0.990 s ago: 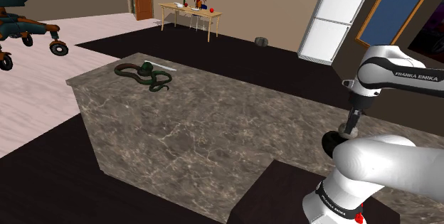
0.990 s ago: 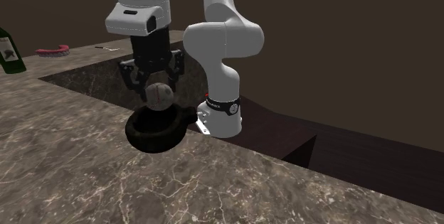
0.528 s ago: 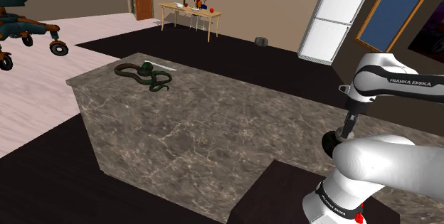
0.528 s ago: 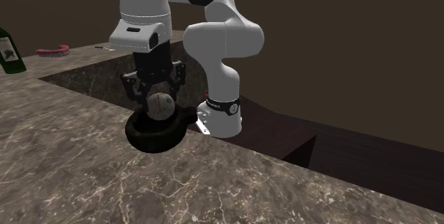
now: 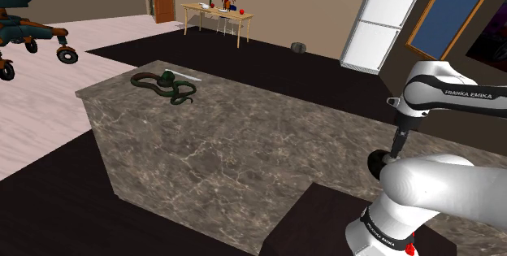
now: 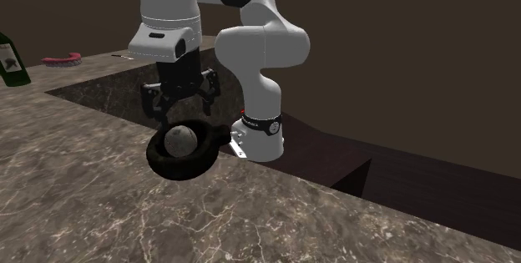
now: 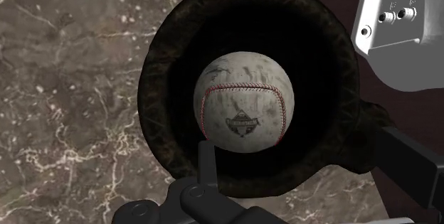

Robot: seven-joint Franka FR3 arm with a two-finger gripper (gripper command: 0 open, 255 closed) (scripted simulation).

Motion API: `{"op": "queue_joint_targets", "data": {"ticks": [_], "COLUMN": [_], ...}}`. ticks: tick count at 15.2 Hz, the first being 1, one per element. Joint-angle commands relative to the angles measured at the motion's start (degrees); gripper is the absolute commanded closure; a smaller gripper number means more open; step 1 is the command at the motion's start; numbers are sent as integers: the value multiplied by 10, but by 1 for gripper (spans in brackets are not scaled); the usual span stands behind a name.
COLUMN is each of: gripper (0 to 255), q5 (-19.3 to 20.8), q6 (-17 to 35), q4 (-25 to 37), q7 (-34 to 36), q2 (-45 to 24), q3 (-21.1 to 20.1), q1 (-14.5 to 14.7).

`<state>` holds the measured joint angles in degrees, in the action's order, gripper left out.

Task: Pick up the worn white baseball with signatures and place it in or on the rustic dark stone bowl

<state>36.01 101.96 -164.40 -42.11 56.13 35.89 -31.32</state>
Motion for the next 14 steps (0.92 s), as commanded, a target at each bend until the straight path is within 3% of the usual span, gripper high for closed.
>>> {"op": "queue_joint_targets", "data": {"ticks": [1,6,14], "gripper": [0,0,0], "q5": [0,-46,-46], "q6": [0,-69,-69], "q4": [0,62,62], "q7": [0,-3,-3], "q2": [0,8,8], "q3": [0,-43,-43], "q1": [0,21,21]}}
